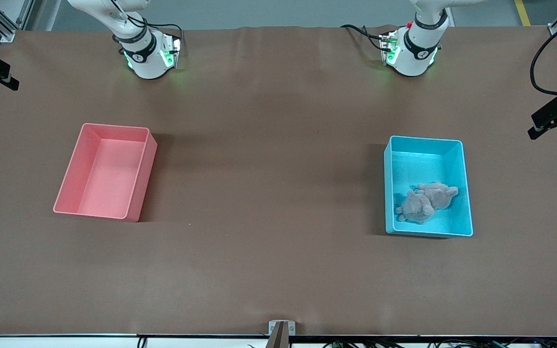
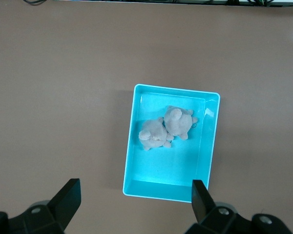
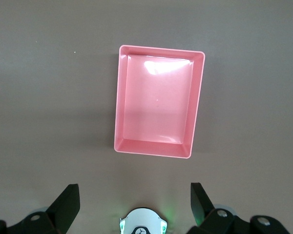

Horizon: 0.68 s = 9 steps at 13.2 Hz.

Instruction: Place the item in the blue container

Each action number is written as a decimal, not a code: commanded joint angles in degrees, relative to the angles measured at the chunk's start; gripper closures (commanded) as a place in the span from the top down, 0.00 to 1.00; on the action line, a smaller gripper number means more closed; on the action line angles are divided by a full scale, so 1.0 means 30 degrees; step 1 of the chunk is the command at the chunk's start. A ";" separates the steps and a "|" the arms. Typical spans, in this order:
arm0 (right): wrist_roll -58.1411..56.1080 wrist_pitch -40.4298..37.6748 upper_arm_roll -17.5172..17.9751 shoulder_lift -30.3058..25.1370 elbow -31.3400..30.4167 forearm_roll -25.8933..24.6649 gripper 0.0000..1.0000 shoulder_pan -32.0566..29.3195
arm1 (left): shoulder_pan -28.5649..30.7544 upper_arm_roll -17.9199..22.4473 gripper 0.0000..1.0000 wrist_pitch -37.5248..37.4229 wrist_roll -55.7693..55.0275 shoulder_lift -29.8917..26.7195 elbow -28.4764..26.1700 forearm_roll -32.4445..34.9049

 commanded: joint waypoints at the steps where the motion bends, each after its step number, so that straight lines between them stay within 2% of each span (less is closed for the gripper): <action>1: 0.0266 0.0011 0.0063 -0.0317 -0.0329 -0.0163 1.00 0.0048 | -0.0102 0.0062 1.00 -0.0255 -0.0202 0.0048 0.0273 -0.0365; 9: 0.0266 0.0011 0.0063 -0.0317 -0.0329 -0.0163 1.00 0.0048 | -0.0219 0.0033 1.00 -0.0226 -0.0261 0.0106 0.0302 -0.0335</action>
